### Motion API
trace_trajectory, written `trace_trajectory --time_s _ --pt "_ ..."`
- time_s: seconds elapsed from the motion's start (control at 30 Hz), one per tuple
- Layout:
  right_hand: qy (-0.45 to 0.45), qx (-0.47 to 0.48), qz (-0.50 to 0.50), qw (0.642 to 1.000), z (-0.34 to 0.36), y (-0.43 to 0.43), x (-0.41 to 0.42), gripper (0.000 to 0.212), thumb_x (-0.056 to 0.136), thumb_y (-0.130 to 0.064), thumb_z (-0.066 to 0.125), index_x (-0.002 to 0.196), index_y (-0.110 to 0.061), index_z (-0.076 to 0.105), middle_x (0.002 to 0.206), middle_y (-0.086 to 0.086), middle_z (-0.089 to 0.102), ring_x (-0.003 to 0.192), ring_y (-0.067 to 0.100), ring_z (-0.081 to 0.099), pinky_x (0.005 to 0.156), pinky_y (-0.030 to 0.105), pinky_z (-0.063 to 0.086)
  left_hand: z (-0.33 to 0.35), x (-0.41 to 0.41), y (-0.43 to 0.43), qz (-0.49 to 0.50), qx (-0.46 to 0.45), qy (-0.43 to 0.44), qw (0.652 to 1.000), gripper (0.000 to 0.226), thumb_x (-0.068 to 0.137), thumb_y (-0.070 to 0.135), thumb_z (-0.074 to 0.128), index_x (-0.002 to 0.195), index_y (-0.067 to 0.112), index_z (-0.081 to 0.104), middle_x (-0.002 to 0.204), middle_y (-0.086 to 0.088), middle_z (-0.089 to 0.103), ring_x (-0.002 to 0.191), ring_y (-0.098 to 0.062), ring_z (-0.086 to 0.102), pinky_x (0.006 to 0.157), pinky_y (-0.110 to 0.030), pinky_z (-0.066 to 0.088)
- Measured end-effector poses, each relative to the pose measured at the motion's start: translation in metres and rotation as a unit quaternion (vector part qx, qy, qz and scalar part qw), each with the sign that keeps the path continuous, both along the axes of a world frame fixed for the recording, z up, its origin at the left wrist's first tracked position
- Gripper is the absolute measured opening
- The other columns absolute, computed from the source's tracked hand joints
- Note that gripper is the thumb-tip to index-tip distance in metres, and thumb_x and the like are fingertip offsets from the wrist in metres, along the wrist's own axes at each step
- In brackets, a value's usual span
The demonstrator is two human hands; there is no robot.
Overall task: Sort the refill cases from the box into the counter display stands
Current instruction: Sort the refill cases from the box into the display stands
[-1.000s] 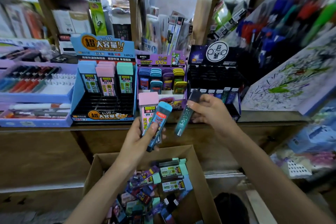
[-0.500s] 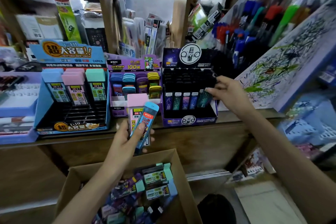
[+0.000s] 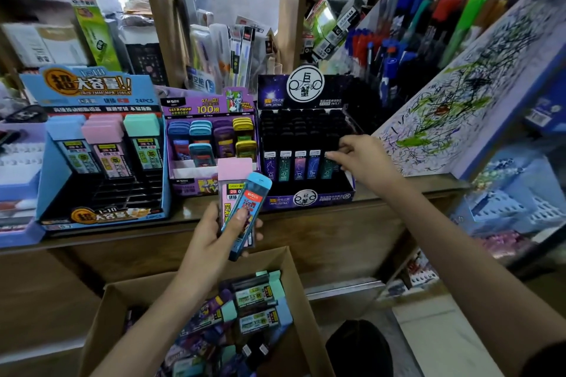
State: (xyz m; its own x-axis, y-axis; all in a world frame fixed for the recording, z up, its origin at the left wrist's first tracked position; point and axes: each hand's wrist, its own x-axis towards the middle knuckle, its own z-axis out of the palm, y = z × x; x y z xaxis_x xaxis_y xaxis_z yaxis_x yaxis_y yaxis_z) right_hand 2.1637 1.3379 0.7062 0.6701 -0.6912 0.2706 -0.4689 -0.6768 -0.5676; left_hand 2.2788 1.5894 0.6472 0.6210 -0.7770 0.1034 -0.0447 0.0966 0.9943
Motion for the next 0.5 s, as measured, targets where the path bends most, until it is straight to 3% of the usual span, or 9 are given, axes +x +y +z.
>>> trace_trajectory --time_s 0.1,0.23,0.3,0.37,0.43,0.5 --pt "0.028 -0.012 -0.012 0.999 0.006 0.002 0.005 0.029 0.086 -0.027 0.066 0.074 -0.002 0.059 0.07 0.012 0.065 0.072 0.03 0.065 0.061 0.033 0.051 0.001 -0.003 -0.002 0.003 -0.003 0.004 1.0 0.034 0.084 0.036 0.051 0.113 0.02 0.052 0.089 -0.001 0.073 0.075 -0.016 0.07 0.05 -0.022 0.051" --pt "0.077 -0.018 -0.039 0.996 0.01 0.006 0.005 0.038 0.088 -0.031 0.064 0.074 0.005 0.065 0.066 0.018 0.066 0.065 0.027 0.066 0.065 0.036 0.055 0.003 -0.006 -0.001 0.001 -0.009 0.004 1.0 0.032 0.084 0.036 0.05 0.112 0.02 0.052 0.091 0.001 0.073 0.076 -0.016 0.071 0.05 -0.022 0.052" --pt "0.099 -0.071 -0.062 0.991 0.009 0.012 0.0 0.039 0.09 -0.034 0.06 0.072 0.0 0.064 0.063 0.014 0.065 0.063 0.026 0.064 0.064 0.035 0.055 0.005 -0.006 -0.001 0.001 -0.016 0.007 1.0 0.032 0.084 0.036 0.05 0.113 0.02 0.052 0.091 0.0 0.073 0.077 -0.016 0.07 0.05 -0.021 0.051" --pt "0.062 -0.112 -0.059 0.99 0.007 0.023 -0.005 0.037 0.093 -0.036 0.055 0.071 -0.006 0.062 0.061 0.008 0.064 0.06 0.023 0.064 0.06 0.034 0.054 0.006 -0.006 0.0 0.002 -0.022 0.009 1.0 0.033 0.083 0.038 0.05 0.112 0.022 0.052 0.091 -0.001 0.073 0.077 -0.017 0.07 0.05 -0.021 0.051" --pt "-0.014 -0.048 -0.012 0.999 0.007 0.044 -0.006 0.034 0.094 -0.036 0.052 0.072 -0.012 0.061 0.063 0.004 0.066 0.058 0.015 0.065 0.057 0.034 0.054 0.007 -0.005 0.001 0.002 -0.028 0.011 1.0 0.033 0.083 0.038 0.05 0.112 0.022 0.052 0.09 -0.001 0.073 0.077 -0.016 0.07 0.05 -0.021 0.051" --pt "-0.071 0.087 0.061 0.992 0.01 0.071 -0.001 0.028 0.093 -0.038 0.051 0.078 -0.018 0.063 0.071 -0.001 0.067 0.061 0.006 0.066 0.058 0.029 0.054 0.008 -0.004 0.002 0.002 -0.032 0.013 0.999 0.033 0.083 0.037 0.051 0.112 0.021 0.052 0.089 -0.001 0.073 0.076 -0.015 0.07 0.05 -0.021 0.051"
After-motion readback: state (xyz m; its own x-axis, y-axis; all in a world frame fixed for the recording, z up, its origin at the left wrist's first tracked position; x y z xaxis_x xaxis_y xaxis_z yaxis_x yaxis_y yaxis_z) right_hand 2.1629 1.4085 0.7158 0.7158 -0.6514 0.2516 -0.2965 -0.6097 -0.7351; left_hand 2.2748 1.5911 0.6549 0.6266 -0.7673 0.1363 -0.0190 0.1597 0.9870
